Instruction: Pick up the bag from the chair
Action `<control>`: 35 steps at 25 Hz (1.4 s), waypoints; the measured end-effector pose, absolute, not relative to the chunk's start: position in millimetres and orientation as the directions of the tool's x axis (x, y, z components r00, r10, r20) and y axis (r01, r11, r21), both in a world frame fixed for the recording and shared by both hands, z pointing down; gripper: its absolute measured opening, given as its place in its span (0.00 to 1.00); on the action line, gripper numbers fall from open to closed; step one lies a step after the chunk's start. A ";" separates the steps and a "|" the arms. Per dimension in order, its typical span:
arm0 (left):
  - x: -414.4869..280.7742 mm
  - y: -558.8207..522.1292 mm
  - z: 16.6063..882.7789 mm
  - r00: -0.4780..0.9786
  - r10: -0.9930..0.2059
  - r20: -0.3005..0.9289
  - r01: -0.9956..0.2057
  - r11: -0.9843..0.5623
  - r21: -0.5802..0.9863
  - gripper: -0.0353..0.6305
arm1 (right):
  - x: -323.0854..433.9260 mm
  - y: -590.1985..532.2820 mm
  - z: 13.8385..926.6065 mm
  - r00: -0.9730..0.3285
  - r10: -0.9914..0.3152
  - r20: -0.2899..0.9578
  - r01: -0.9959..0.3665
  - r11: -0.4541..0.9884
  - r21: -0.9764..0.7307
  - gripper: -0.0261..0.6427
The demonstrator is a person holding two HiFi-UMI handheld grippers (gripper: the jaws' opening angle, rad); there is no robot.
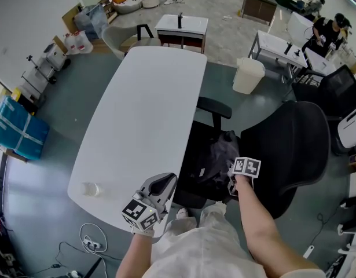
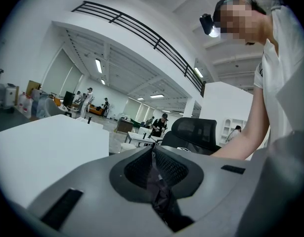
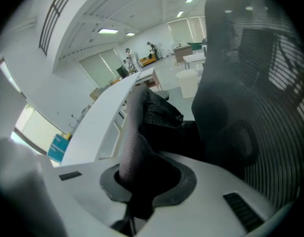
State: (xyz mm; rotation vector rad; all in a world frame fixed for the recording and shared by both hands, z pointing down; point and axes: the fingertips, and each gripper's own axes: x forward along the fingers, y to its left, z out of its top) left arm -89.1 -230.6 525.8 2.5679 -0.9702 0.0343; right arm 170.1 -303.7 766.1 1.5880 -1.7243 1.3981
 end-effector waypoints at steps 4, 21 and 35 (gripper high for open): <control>-90.0 -231.2 523.1 0.760 -0.633 0.150 -0.639 -0.684 0.352 0.11 | 165.0 -299.2 756.5 -0.316 -0.568 0.760 -0.845 -0.196 -0.497 0.11; -95.1 -230.2 510.3 0.760 -0.639 0.119 -0.636 -0.694 0.337 0.11 | 138.6 -289.1 703.7 -0.406 -0.690 0.599 -0.724 -0.157 -0.671 0.11; -97.7 -235.1 488.3 0.764 -0.639 0.088 -0.630 -0.710 0.314 0.11 | 119.3 -291.1 613.2 -0.410 -0.779 0.475 -0.764 0.008 -0.645 0.11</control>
